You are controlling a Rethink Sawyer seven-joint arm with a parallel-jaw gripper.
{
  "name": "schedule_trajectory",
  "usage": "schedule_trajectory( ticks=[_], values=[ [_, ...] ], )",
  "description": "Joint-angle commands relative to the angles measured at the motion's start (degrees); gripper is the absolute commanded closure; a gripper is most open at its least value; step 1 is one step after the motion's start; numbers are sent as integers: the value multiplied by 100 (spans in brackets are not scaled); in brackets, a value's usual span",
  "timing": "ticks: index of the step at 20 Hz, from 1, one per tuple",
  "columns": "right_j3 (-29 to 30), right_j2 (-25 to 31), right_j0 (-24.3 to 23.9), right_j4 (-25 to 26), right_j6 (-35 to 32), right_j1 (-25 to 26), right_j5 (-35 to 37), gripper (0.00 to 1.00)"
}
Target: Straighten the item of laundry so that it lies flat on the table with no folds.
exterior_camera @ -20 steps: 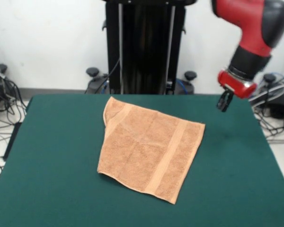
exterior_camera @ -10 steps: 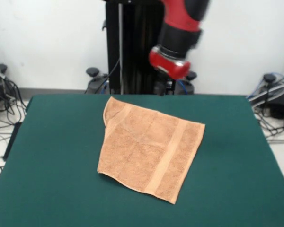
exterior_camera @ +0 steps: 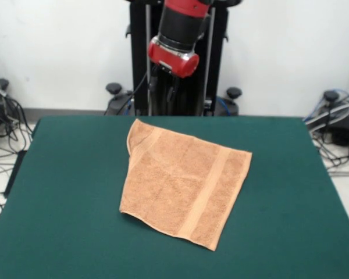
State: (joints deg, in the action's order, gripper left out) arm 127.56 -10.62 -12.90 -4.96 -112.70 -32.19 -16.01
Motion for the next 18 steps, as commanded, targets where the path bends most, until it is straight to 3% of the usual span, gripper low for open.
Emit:
schedule_trajectory(
  ticks=[1,8,16,18],
  values=[
    [-717,74,-244,935,314,219,598,0],
    [-840,145,-385,1418,71,228,646,0],
    [-1088,150,-632,1800,-232,688,194,0],
    [-967,461,-1045,2181,-161,395,373,0]
  ],
)
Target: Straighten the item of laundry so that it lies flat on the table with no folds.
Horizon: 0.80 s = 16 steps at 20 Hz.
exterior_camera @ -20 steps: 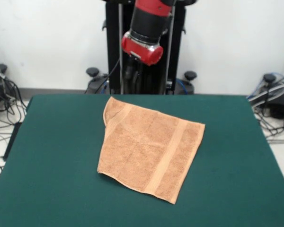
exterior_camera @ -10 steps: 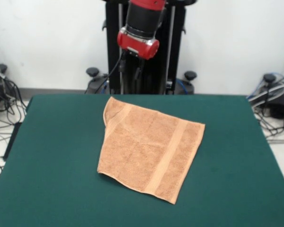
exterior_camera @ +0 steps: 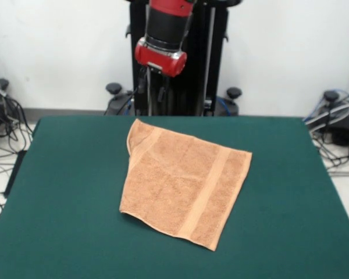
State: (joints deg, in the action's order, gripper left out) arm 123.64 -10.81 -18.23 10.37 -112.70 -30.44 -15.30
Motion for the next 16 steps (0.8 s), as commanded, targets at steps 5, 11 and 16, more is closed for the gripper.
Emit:
schedule_trajectory(
  ticks=[5,11,16],
  values=[
    [-340,696,-1166,1298,341,-1092,1276,0],
    [-623,38,-827,1410,-83,-894,908,0],
    [-558,-107,-617,1401,-307,-747,662,0]
  ],
)
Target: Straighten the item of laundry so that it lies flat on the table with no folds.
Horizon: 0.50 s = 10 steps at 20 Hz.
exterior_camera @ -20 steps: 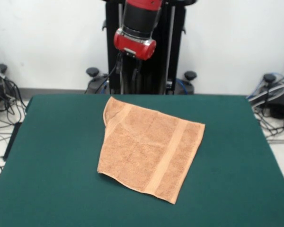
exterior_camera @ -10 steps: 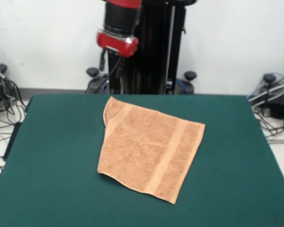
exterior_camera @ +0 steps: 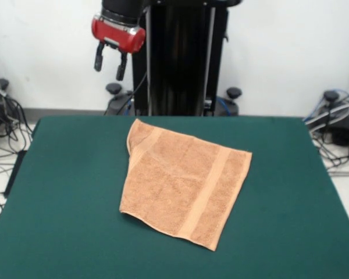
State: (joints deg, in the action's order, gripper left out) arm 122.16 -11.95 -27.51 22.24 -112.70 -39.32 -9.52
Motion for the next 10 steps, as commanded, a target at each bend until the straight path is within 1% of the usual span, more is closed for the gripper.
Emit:
schedule_trajectory(
  ticks=[1,5,6,8,10],
  values=[
    [-410,30,320,206,-310,142,126,0],
    [-400,195,183,256,-309,184,181,0],
    [-406,350,81,315,-242,217,311,0],
    [-426,842,-219,419,-36,351,737,0],
    [-482,788,-120,418,-66,403,687,0]
  ],
)
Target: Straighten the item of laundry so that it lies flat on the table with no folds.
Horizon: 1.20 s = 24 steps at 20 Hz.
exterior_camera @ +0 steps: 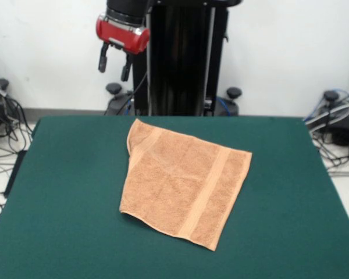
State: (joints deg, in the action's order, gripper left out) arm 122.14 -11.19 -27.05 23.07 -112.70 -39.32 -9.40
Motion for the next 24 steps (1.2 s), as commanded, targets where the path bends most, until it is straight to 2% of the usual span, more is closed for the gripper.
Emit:
schedule_trajectory(
  ticks=[1,7,11,18,24],
  values=[
    [-505,721,-179,322,-90,443,667,0],
    [-855,1008,-404,457,-117,907,406,0],
    [-978,869,-148,361,-257,1032,330,0],
    [-1307,787,280,6,-690,1902,-360,0],
    [-1472,623,592,-253,-857,2182,-642,0]
  ],
)
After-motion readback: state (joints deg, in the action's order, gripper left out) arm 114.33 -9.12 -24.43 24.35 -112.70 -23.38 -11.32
